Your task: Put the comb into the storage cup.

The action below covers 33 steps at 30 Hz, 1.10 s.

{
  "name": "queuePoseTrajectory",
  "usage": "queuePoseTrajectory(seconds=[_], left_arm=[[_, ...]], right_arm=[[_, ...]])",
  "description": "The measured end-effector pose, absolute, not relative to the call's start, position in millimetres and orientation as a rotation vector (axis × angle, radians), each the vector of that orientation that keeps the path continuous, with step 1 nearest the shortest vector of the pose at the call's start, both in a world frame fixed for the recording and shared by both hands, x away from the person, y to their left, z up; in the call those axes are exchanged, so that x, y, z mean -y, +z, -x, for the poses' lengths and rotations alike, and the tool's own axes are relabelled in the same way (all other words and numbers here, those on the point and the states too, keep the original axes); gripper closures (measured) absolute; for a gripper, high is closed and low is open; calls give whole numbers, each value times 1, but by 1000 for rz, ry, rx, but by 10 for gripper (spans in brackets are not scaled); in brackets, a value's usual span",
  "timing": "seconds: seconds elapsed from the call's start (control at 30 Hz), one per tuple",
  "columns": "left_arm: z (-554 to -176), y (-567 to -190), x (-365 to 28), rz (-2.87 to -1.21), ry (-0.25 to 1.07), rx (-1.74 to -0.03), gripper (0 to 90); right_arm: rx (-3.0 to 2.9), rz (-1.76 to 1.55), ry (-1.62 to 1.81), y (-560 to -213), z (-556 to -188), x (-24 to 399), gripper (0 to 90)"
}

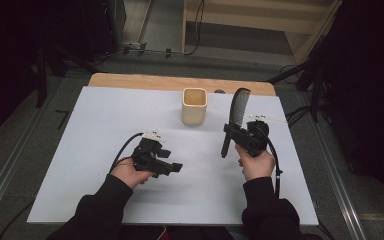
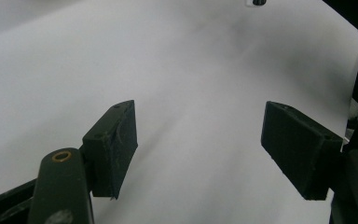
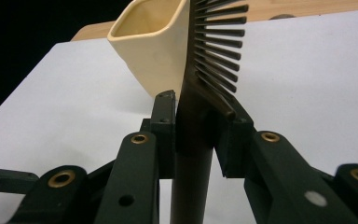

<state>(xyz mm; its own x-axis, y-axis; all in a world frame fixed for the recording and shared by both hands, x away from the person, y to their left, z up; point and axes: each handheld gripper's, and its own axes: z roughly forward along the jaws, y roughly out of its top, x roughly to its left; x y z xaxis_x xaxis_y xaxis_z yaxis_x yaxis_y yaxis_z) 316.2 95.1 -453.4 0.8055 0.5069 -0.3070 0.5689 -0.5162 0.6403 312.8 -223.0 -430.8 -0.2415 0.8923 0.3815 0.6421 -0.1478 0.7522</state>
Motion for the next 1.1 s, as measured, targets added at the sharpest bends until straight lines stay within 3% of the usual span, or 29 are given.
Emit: queuePoseTrajectory(seconds=[1.1], left_arm=[[-309, -452, -145, -2220, -57, -876, 275]], right_arm=[[-1892, -1664, 1375, -426, -325, 209, 699]])
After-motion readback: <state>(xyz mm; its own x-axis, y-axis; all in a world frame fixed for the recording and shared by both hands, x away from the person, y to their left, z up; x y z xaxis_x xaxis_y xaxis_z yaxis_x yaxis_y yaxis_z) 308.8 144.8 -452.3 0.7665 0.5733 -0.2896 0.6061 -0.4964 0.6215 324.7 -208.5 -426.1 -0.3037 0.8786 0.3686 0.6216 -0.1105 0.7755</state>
